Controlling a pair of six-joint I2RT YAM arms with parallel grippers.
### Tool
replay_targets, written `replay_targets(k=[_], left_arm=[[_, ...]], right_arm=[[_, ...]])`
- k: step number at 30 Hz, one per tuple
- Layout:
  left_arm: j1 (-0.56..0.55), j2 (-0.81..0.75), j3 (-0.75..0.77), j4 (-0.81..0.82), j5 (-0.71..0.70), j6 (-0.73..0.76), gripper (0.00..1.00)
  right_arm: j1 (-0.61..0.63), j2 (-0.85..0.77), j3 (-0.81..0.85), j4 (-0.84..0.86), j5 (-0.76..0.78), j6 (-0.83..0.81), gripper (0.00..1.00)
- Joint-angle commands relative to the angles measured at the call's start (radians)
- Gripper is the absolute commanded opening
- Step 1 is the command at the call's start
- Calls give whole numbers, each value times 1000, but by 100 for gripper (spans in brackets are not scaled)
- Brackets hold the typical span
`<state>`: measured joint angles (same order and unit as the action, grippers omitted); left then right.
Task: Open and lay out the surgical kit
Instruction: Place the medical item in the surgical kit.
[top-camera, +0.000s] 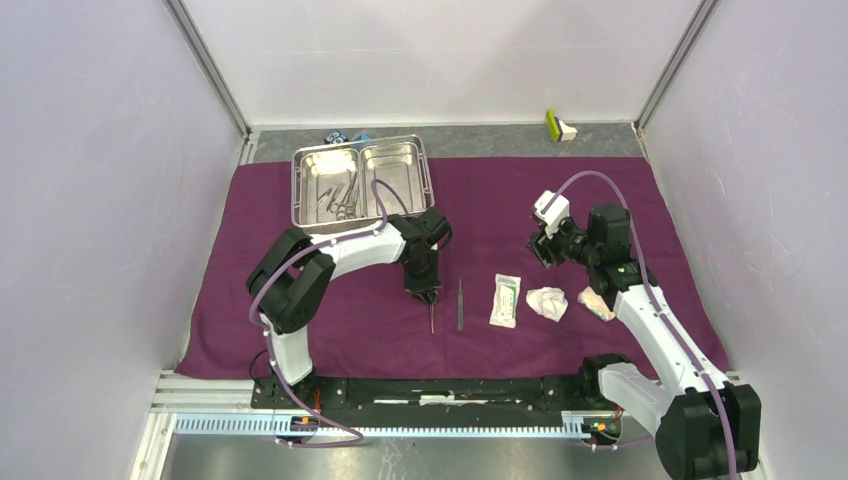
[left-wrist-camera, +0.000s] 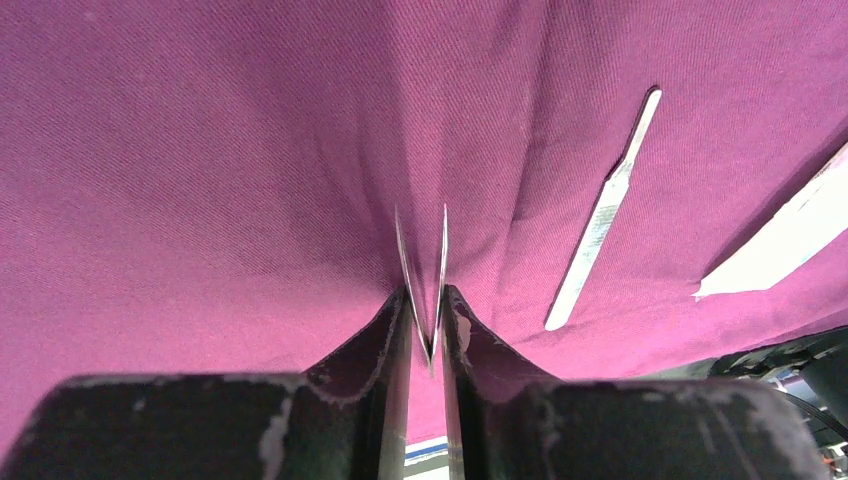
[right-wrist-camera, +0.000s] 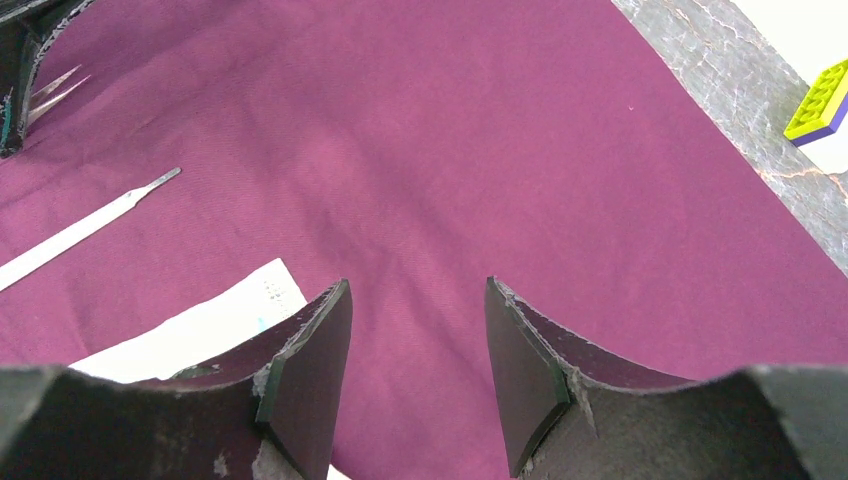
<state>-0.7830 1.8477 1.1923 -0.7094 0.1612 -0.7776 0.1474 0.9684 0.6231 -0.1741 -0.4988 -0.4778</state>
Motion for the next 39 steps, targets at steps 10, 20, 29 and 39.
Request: replay_targets(k=[10, 20, 29, 39], left_arm=[[10, -18, 18, -1, -23, 59, 23], [29, -19, 2, 1, -18, 76, 23], [32, -4, 0, 14, 4, 75, 26], [31, 8, -3, 25, 20, 70, 28]], right_arm=[[-5, -6, -16, 36, -12, -18, 58], [-5, -8, -14, 31, -12, -25, 58], [-6, 0, -14, 35, -14, -24, 58], [-5, 0, -14, 33, -13, -25, 58]])
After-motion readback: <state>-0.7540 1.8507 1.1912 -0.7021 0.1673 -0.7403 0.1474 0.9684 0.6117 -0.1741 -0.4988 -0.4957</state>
